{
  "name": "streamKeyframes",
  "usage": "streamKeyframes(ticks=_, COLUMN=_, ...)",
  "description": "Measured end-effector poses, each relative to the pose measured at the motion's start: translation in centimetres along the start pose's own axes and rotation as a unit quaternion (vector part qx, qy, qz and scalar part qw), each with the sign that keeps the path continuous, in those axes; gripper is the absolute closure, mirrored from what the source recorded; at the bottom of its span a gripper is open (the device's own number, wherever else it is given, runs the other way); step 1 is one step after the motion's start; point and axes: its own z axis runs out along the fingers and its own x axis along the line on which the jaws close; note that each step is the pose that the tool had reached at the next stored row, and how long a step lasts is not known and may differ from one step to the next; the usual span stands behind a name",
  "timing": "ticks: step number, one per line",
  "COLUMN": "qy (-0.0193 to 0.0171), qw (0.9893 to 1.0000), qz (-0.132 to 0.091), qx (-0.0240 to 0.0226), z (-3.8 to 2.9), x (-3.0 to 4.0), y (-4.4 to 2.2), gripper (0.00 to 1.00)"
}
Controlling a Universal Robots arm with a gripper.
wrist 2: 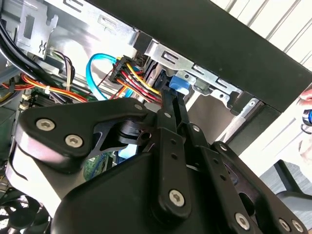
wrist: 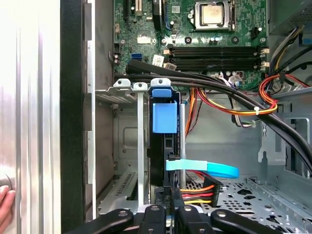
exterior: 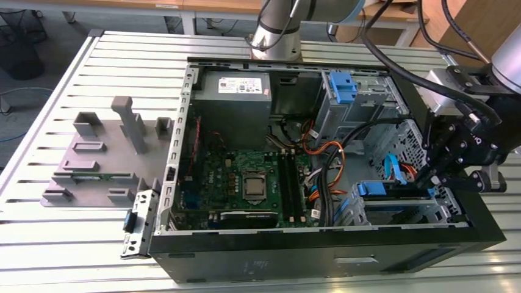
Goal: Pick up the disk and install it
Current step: 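Insert the second disk wire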
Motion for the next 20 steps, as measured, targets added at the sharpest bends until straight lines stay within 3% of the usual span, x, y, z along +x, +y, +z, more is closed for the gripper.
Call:
streamKeyframes(ticks=6, qy=0.0000, qw=1.0000, qz=0.000, qx=0.0034, z=-0.01, x=-0.12, y=0.38, gripper=0.84)
streamKeyframes(ticks=12, qy=-0.0001, qw=1.0000, qz=0.000, qx=0.0058, z=0.00, x=-0.69, y=0.65, gripper=0.84)
streamKeyframes(ticks=20, qy=0.0000, qw=1.0000, qz=0.000, qx=0.0068, z=0.03, x=-0.64, y=0.92, gripper=0.84)
